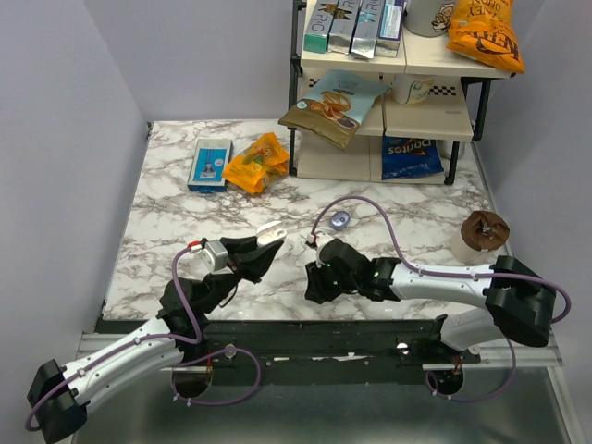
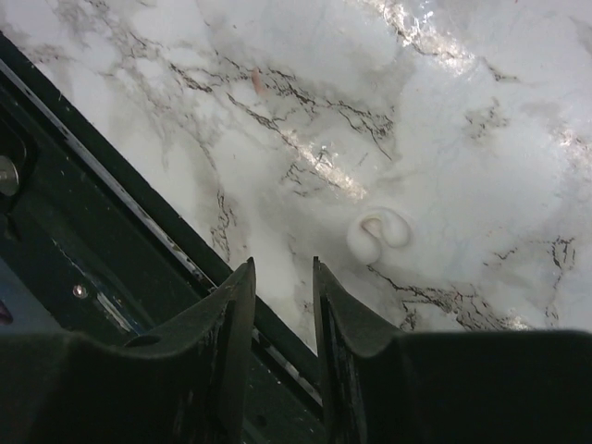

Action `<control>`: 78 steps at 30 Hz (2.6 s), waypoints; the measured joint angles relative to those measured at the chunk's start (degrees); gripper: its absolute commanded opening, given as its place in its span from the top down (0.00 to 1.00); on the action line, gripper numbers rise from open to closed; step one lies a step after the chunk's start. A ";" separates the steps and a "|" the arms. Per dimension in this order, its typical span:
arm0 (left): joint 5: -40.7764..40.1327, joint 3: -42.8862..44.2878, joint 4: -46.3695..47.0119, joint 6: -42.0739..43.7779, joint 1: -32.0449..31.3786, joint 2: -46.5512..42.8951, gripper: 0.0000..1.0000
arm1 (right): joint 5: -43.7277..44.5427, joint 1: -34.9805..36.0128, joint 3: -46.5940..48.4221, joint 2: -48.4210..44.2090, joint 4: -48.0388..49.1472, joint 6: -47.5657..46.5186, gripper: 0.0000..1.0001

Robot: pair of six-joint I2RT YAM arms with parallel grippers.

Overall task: Insert the wireless bluetooth earbuds into the charging case
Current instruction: Pick up the earbud from the center of the board.

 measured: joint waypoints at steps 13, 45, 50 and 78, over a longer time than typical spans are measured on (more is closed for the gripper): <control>-0.98 -0.66 0.02 0.04 -1.18 0.11 1.00 | 3.39 -0.44 2.03 4.66 0.72 -0.48 0.56; -2.27 -1.22 2.49 0.04 -3.34 3.74 1.00 | 5.20 -1.40 1.16 5.88 0.35 -0.09 0.55; -2.45 -1.22 3.08 0.04 -3.69 4.31 1.00 | 5.40 -1.40 0.28 4.92 0.24 0.20 0.56; -2.86 -1.22 4.07 0.04 -4.46 6.60 1.00 | 9.97 -1.40 -1.55 1.16 -4.94 1.90 0.90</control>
